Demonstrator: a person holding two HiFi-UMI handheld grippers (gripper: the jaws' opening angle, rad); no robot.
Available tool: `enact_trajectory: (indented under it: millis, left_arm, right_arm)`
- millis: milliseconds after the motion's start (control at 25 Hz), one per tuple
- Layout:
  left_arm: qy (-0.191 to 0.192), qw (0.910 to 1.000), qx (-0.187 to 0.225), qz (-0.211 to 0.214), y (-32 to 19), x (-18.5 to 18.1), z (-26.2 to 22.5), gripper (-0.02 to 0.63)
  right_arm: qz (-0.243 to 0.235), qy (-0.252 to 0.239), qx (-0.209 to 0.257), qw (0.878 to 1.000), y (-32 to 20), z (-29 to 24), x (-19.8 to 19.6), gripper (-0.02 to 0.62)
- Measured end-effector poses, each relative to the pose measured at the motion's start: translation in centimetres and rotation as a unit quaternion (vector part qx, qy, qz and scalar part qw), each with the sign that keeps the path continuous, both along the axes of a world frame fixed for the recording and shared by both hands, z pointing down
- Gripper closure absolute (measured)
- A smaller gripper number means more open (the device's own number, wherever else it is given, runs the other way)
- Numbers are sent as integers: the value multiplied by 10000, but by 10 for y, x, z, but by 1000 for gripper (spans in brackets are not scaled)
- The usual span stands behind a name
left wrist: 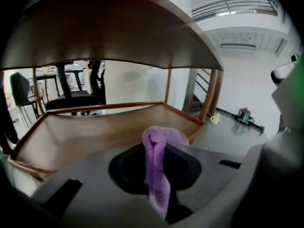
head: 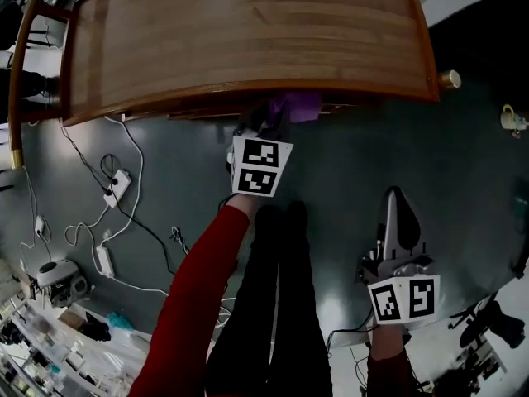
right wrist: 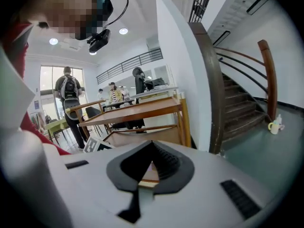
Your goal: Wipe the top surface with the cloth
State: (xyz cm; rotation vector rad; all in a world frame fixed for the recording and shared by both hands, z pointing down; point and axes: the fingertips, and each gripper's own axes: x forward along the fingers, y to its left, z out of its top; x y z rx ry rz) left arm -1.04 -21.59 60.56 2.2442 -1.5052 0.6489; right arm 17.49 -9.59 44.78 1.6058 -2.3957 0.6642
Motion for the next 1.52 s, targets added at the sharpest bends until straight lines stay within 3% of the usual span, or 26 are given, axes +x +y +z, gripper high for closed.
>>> enact_trajectory:
  millis: [160, 320, 480, 680, 760, 840, 960, 1080, 1200, 1280, 1400, 1520]
  left_arm:
    - [-438, 9953, -21, -859, 21, -142, -8, 549]
    - [-826, 9818, -31, -1707, 46, -245, -11, 549]
    - [-1026, 9701, -59, -2197, 62, -304, -17, 549]
    - [-1258, 9631, -64, -2378, 71, -328, -20, 549]
    - [-1103, 9700, 177, -2161, 74, -307, -28, 549]
    - [-586, 9832, 466, -1665, 81, -254, -41, 549]
    - [390, 9954, 582, -647, 97, -139, -47, 549]
    - [1011, 9940, 307, 296, 104, -20, -15, 549]
    - [1161, 9876, 217, 1030, 90, 71, 28, 549]
    - [1208, 9840, 260, 1284, 73, 111, 52, 549]
    - [1060, 9819, 302, 1541, 52, 144, 97, 549]
    - [678, 9823, 305, 1718, 25, 155, 150, 549]
  right_arm:
    - [-679, -67, 125, 9976, -21, -1, -68, 583]
    - [-1360, -125, 138, 9905, -30, 16, -129, 583]
    - [-1818, -141, 4, 9832, -20, 33, -172, 583]
    - [-1909, -81, -33, 9816, -9, 40, -182, 583]
    - [-1763, -45, -63, 9843, -4, 42, -174, 583]
    - [-1574, 29, -94, 9875, 2, 44, -160, 583]
    - [-1239, 141, -94, 9921, 8, 47, -130, 583]
    - [-895, 269, -10, 9956, 9, 57, -87, 583]
    - [-552, 405, 230, 9974, 2, 76, -43, 583]
    - [-378, 458, 406, 9974, -4, 92, -19, 583]
    - [-227, 445, 537, 9973, -7, 126, 8, 583]
    - [-67, 384, 732, 9966, -18, 163, 29, 583]
